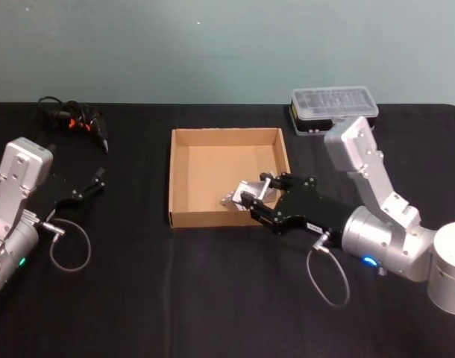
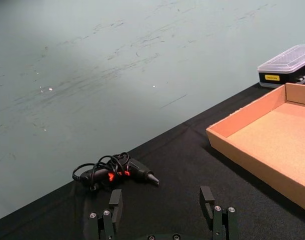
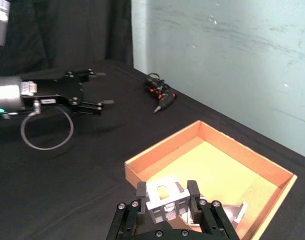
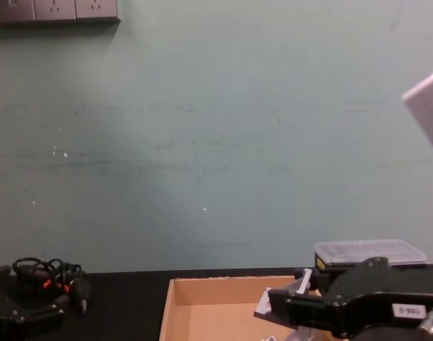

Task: Use one hand to pick up the angle iron from the table and place it into the box.

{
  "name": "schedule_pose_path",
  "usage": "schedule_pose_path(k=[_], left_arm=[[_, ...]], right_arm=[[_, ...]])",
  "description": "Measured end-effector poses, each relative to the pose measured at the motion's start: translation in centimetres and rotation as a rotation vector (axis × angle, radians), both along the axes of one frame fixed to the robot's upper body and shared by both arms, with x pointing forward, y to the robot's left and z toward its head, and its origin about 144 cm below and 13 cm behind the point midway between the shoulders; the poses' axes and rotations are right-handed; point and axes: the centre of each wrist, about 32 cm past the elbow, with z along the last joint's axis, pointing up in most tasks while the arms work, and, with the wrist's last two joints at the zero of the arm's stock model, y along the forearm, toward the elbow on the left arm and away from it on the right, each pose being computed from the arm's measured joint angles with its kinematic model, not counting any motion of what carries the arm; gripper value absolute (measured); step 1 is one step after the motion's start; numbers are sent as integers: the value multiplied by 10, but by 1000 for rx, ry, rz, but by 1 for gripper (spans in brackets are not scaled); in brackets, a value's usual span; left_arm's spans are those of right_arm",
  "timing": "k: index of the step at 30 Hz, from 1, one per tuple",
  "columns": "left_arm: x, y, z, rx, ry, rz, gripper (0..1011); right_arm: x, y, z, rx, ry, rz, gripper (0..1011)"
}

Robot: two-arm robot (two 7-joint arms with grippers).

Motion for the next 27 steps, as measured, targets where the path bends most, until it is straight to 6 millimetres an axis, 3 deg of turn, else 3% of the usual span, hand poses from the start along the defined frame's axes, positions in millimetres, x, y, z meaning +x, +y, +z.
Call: schedule_pose_path(k=[15,27], left_arm=[[0,0,0,0,0,0,1011],[0,0,0,0,0,0,1011]], right_arm=[[37,50,-15,-42,30,-63,496],[51,76,-28,-68,48,-94,496]])
